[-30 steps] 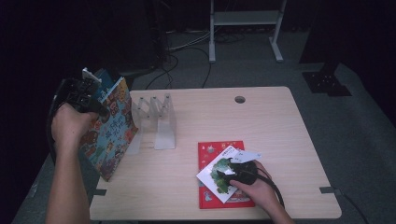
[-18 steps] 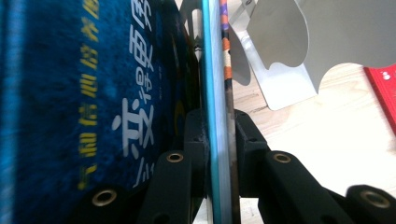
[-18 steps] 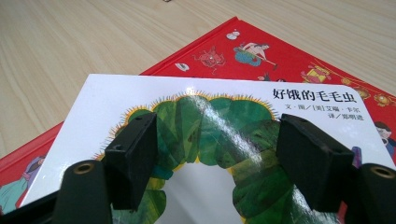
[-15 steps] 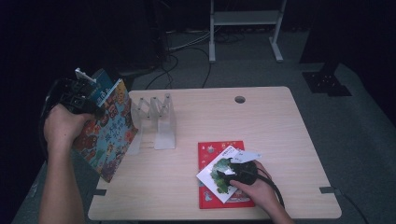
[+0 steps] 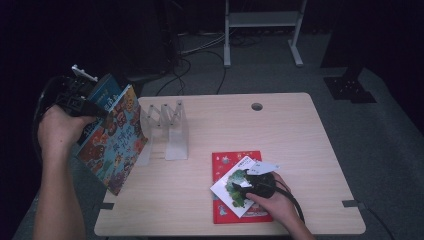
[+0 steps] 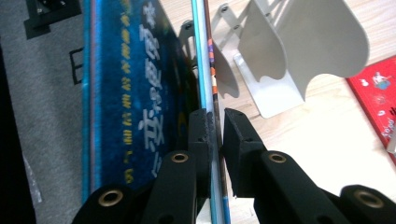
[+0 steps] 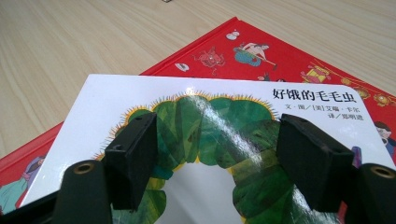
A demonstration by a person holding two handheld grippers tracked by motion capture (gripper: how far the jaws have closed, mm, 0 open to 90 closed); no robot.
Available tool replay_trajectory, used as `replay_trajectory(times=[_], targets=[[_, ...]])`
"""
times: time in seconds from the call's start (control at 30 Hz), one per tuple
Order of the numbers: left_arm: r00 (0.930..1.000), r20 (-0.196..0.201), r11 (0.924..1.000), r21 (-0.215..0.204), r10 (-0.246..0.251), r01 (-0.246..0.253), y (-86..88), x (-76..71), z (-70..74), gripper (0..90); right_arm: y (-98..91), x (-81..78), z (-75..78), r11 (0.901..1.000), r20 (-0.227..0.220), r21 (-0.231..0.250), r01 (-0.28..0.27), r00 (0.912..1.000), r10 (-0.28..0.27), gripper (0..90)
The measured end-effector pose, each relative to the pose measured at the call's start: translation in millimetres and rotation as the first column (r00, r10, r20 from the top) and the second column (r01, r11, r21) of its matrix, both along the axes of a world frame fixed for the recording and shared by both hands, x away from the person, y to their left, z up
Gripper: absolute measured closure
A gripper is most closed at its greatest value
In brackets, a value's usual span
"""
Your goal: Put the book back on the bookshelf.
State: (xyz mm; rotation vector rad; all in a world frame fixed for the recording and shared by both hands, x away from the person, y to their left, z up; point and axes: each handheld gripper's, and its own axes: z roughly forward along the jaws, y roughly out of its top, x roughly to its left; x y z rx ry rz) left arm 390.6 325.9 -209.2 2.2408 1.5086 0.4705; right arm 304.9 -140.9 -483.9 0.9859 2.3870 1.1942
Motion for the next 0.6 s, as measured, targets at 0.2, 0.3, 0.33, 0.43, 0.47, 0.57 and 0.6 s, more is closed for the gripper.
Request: replay_trajectory(times=[0.2,0.3,0.33,0.43,0.47,0.57,0.6], targets=[[0.9969,-0.007,0.9969,0.002,-0.078,0.078,-12.0,-2.8,-1.9,89.6,-0.1,0.3,0.1,1.0000,0.001,-0.001,-0.002,1.0000,0.002,28.5],[0.9952,-0.008,0.9952,0.001,-0.098,0.098,-16.9,-2.8,-4.2,89.7,-0.2,0.4,0.0,1.0000,0.003,-0.002,-0.004,1.0000,0.004,28.5],[0.9939,-0.008,0.9939,-0.010,-0.110,0.110,-19.2,-2.9,-5.5,89.7,-0.1,0.4,0.0,1.0000,0.002,-0.002,-0.003,1.0000,0.003,28.5],[0.9898,-0.010,0.9897,-0.015,-0.142,0.142,-25.9,-3.1,-9.2,89.6,-0.2,0.4,0.0,1.0000,0.002,-0.001,-0.003,1.0000,0.003,28.5],[0.9868,-0.012,0.9868,-0.015,-0.161,0.161,-29.4,-3.4,-11.2,89.6,-0.2,0.4,0.0,1.0000,0.002,-0.001,-0.004,1.0000,0.004,28.5],[0.9797,-0.013,0.9794,-0.027,-0.200,0.200,-37.4,-3.9,-16.6,89.5,0.0,0.8,0.6,1.0000,-0.003,-0.005,-0.004,1.0000,0.004,28.8],[0.9784,-0.010,0.9779,-0.036,-0.206,0.206,-40.3,-4.3,-18.7,89.5,0.3,0.6,1.2,1.0000,-0.007,-0.005,-0.005,1.0000,0.005,29.6]])
